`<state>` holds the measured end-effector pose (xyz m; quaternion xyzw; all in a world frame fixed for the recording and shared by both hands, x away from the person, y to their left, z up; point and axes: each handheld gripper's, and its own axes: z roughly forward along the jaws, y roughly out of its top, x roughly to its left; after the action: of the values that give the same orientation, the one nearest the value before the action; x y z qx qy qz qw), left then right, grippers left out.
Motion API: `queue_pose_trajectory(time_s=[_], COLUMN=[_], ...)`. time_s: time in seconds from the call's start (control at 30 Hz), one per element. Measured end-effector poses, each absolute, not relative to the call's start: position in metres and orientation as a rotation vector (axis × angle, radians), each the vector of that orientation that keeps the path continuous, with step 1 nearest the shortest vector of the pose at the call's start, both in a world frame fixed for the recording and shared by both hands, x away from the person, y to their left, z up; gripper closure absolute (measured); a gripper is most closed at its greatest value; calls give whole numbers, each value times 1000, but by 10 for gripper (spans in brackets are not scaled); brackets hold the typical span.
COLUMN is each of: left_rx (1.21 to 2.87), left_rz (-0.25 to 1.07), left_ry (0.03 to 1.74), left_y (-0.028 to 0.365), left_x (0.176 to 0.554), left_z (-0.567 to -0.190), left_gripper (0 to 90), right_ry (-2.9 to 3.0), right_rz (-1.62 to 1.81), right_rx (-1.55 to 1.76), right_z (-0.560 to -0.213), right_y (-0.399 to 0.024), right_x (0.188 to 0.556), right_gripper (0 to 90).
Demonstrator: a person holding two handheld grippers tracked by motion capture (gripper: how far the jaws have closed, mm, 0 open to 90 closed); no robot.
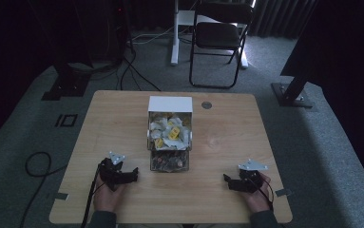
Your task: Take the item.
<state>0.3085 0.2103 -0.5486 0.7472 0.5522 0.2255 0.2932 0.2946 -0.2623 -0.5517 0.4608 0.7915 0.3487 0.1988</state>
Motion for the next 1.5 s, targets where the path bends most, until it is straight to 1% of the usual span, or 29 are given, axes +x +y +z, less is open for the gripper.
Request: queue_pose_trajectory(time_s=[0.53, 0.73, 1.17, 1.3, 1.5], left_rx=[1996, 2000, 1999, 2000, 2000], left_rz=[599, 596, 597, 597, 597], left_ry=[1465, 1462, 1463, 1463, 1463], left_y=[207, 207, 206, 206, 206], left_x=[306, 305, 305, 305, 305], left_z=[-548, -548, -548, -548, -548], left_gripper=[12, 12, 12, 12, 12], right_ry=[2216, 2187, 2118, 2110, 2125], right_rz=[978, 1002, 1113, 1150, 1182], right_rx=[1288, 1304, 1249, 1217, 1191], right_z=[-552, -548, -524, -513, -503], right_y=[-262, -261, -252, -245, -235], right_x=[295, 294, 280, 275, 271], right_gripper=[202, 275, 384, 421, 466])
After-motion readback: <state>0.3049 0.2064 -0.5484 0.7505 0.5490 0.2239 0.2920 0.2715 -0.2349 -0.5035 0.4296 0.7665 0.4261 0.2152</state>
